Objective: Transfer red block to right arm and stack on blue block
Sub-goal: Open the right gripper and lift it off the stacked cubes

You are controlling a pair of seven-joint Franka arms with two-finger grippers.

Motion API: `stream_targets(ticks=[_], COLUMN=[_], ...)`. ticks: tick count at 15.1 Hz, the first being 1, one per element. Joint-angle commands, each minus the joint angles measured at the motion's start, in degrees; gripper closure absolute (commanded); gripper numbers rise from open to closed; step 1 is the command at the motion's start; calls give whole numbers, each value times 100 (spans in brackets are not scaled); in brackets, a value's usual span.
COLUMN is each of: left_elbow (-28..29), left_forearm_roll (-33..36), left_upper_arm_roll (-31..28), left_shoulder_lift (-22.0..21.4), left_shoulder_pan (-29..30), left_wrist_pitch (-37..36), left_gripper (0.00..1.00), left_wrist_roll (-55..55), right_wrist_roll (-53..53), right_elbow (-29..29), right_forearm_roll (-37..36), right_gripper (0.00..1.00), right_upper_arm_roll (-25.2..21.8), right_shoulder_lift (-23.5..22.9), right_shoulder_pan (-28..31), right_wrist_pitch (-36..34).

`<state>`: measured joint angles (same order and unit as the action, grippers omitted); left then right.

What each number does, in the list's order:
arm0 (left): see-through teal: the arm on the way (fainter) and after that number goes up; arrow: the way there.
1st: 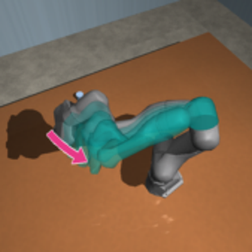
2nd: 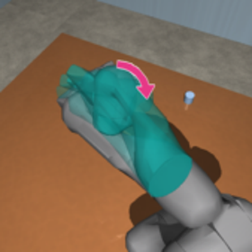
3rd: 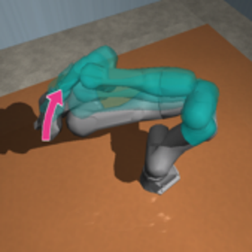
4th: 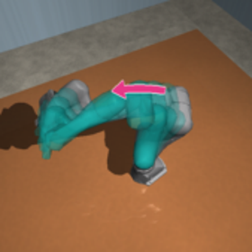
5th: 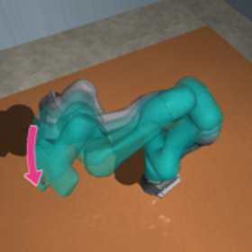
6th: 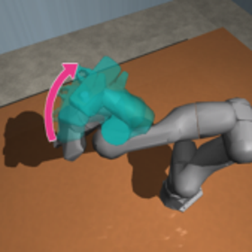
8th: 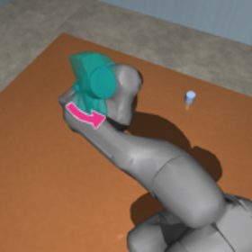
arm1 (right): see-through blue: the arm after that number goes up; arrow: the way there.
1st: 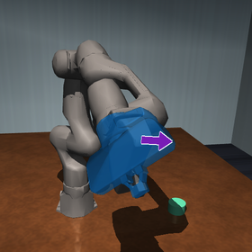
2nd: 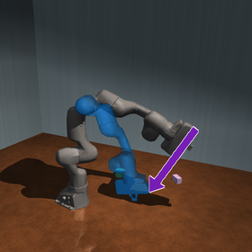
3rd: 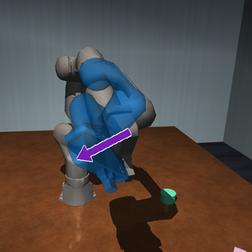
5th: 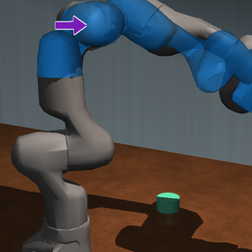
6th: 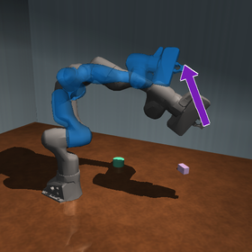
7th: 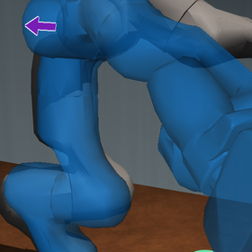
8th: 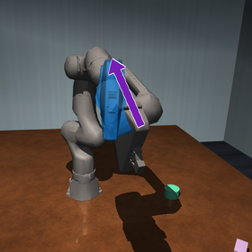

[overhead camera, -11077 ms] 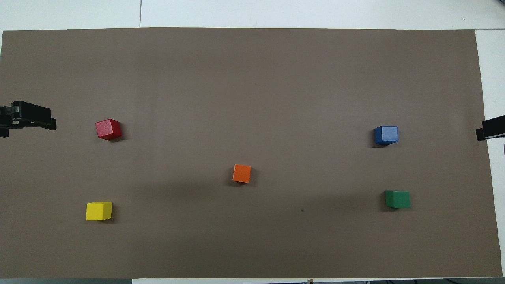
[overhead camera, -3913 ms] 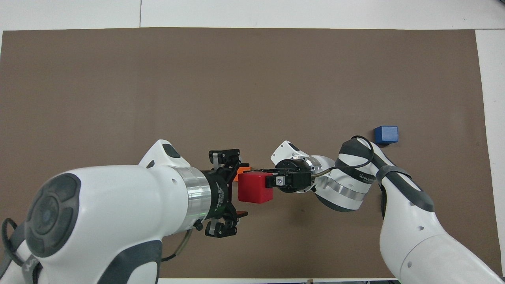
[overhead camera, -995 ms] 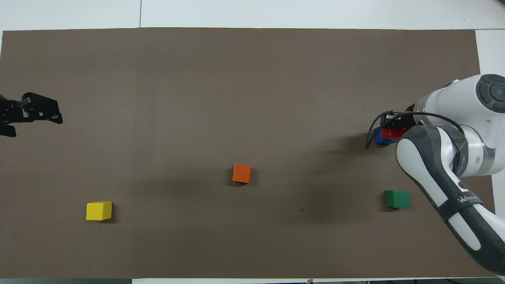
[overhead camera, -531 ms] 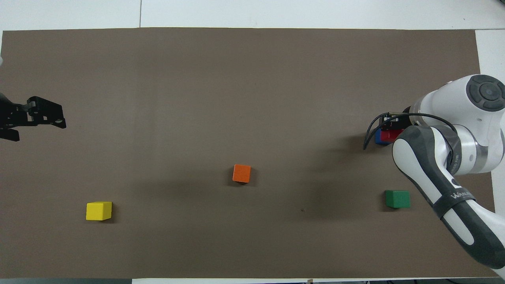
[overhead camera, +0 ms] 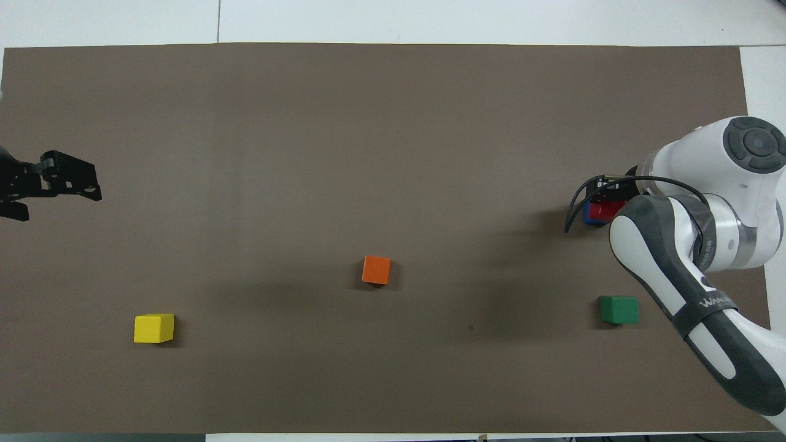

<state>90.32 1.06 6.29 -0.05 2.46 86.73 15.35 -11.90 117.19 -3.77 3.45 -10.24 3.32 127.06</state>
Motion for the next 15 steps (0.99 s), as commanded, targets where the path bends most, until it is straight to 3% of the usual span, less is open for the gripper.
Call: stream_targets(ticks=[1, 6, 8, 11, 15], left_elbow=[-23, 196, 197, 205, 197], left_forearm_roll=[-88, -168, -168, -168, -168], left_upper_arm_roll=[-40, -40, -40, -40, -49], left_shoulder_lift=[-13, -118, -118, -135, -135], left_shoulder_pan=[-106, -255, -273, -237, -202], left_wrist_pitch=[194, 274, 257, 160, 169], left_gripper=[0, 0, 0, 0, 0], left_wrist_roll=[-58, -15, 12, 3, 3], right_wrist_roll=[-208, -190, 2, 1317, 1594], right_elbow=[-4, -275, -626, -1389, -2191], right_forearm_roll=[-124, -80, -88, -71, 272], right_gripper=[0, 0, 0, 0, 0], right_upper_arm_roll=[32, 41, 41, 41, -3], right_shoulder_lift=[-14, 100, 328, 592, 899], right_shoulder_pan=[28, 46, 28, 72, 107], right_wrist_pitch=[65, -355, -803, -1541, -2736])
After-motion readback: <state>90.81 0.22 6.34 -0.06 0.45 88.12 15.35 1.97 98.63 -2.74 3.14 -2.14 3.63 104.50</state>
